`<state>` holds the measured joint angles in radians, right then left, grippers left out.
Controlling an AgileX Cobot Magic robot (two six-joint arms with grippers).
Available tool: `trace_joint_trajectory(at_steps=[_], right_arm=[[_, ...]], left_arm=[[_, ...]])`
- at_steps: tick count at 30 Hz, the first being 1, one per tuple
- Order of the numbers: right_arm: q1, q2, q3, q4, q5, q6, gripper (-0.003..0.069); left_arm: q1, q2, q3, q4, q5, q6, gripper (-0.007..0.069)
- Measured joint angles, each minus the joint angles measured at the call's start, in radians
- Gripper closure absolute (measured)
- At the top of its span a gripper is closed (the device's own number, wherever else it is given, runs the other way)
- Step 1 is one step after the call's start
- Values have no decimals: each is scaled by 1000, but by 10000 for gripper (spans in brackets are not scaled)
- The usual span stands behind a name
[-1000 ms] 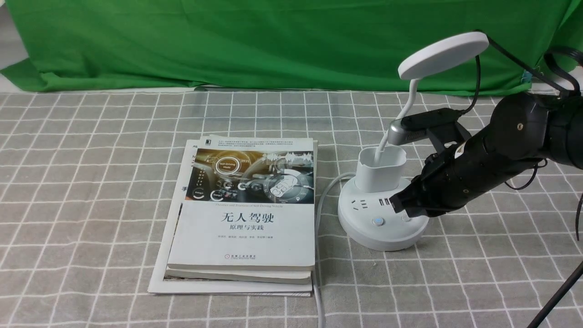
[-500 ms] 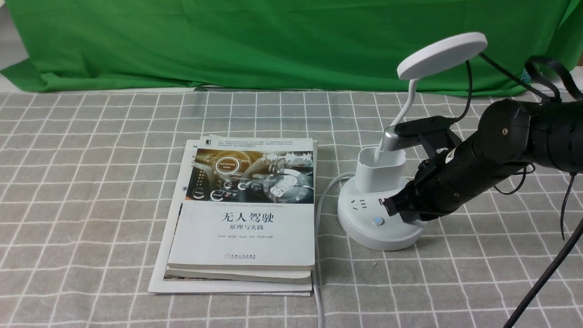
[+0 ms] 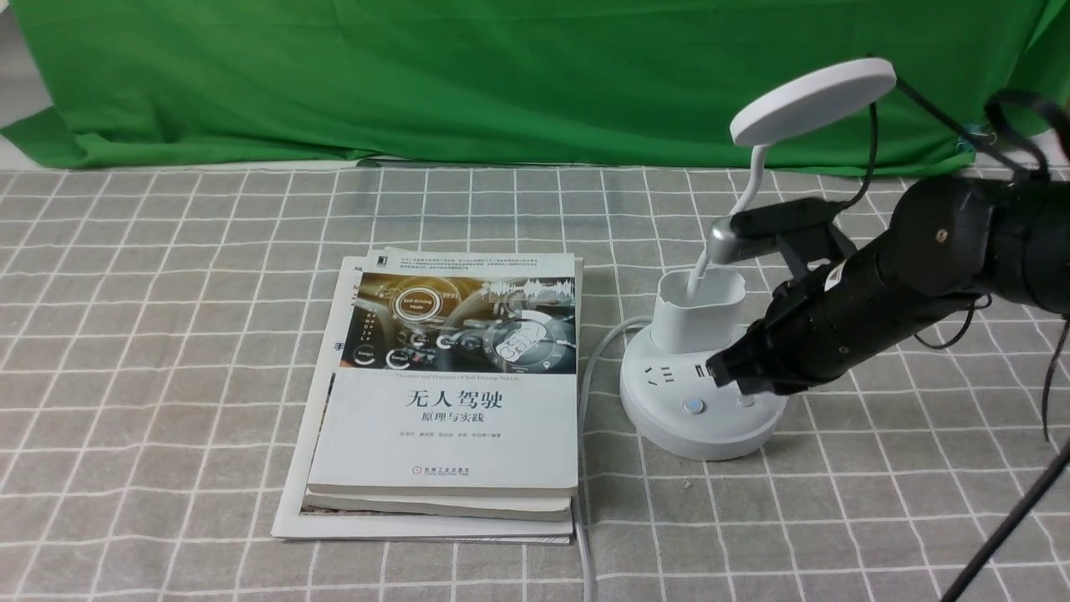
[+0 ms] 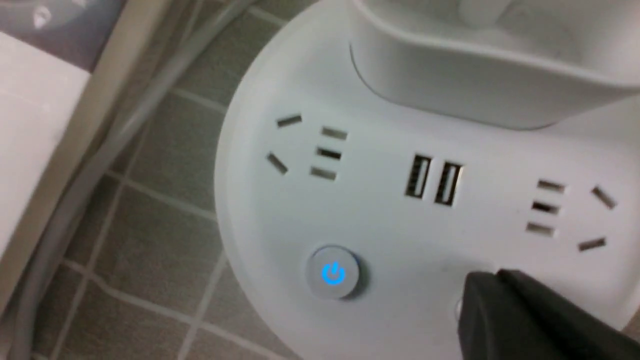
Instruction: Turn on the desk lamp on the grey coffee tablecloth with your hand.
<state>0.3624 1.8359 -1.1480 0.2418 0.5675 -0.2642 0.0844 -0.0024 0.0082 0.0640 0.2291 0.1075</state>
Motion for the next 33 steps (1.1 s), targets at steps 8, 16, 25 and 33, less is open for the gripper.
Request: trace_joint_trajectory(at_steps=[8, 16, 25, 33], right_arm=[[-2, 20, -10, 3, 7, -1, 625], [-2, -47, 2, 1, 18, -4, 625], [-2, -193, 100, -1, 35, 2, 625], [-1, -476, 273, -1, 38, 14, 625]], left_arm=[[0, 0, 0, 0, 0, 0, 606], [0, 0, 0, 0, 0, 0, 606], [0, 0, 0, 0, 0, 0, 606], [0, 0, 0, 0, 0, 0, 606]])
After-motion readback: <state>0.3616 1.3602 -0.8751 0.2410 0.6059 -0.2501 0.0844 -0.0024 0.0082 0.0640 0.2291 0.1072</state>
